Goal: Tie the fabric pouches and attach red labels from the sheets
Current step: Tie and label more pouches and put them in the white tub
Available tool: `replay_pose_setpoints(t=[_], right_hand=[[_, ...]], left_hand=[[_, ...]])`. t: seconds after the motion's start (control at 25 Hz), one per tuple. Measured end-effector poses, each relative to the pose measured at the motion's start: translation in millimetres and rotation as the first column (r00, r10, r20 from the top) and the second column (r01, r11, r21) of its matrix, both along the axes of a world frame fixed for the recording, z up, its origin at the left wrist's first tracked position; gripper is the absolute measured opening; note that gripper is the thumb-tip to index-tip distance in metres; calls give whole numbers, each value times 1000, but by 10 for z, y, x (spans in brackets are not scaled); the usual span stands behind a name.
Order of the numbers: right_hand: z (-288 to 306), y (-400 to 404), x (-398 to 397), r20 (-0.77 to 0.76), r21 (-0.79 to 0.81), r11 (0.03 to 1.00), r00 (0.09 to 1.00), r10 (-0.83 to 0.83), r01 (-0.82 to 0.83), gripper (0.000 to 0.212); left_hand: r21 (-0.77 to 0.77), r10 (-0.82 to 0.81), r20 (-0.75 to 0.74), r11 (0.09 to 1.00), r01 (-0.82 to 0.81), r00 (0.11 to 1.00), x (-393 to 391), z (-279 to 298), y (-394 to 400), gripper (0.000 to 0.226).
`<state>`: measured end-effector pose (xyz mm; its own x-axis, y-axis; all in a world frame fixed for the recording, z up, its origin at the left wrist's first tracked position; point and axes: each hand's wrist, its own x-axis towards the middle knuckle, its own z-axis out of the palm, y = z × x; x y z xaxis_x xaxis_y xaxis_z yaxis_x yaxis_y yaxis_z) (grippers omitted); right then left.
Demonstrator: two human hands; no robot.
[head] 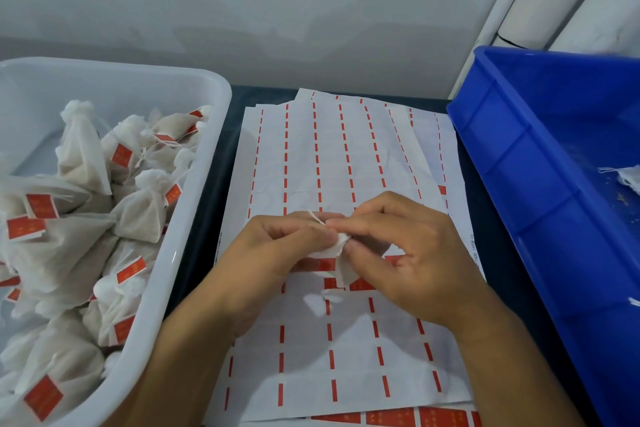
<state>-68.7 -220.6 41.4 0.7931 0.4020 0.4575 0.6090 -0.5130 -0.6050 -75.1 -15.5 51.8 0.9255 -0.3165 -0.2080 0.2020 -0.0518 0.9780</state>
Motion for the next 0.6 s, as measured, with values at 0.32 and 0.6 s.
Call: replay_pose_setpoints(t=[0.32,0.6], right_hand=[[102,142,-50,-85,252,949,981,-174,190,10],[91,232,-71,-351,408,874,929,-115,262,9]], left_hand=[[29,105,221,993,-114,970,-65,6,-138,17],[-64,323,226,946,-317,919,-66,-17,-197,28]])
